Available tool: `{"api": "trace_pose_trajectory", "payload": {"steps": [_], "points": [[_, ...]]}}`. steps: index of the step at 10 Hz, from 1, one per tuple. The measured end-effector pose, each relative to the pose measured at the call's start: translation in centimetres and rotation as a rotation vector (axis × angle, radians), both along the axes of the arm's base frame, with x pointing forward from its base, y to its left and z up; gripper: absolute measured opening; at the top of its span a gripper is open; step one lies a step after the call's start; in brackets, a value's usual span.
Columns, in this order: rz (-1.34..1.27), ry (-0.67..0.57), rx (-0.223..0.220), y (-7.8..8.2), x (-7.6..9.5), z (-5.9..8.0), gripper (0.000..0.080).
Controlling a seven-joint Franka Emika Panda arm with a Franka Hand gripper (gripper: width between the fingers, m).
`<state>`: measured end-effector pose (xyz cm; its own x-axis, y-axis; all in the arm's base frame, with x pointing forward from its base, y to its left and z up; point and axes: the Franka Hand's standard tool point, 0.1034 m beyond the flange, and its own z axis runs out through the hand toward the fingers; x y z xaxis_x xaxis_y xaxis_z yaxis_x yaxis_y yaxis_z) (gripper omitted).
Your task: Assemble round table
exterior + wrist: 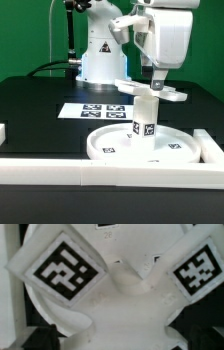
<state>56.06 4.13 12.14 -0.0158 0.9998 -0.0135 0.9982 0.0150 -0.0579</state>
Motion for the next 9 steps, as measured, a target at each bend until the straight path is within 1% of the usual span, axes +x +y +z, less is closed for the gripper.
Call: {"api": "trace_pose_trajectory", "payload": {"steps": [2, 3, 9], "points": [[-0.018, 0.015, -0.003, -0.54, -0.28, -0.85, 0.0649], [-0.023, 0.018, -0.004, -0.52, -0.36, -1.02, 0.0649], [-0.083, 0.018, -0.01, -0.48, -0.36, -1.06, 0.0649]]}}
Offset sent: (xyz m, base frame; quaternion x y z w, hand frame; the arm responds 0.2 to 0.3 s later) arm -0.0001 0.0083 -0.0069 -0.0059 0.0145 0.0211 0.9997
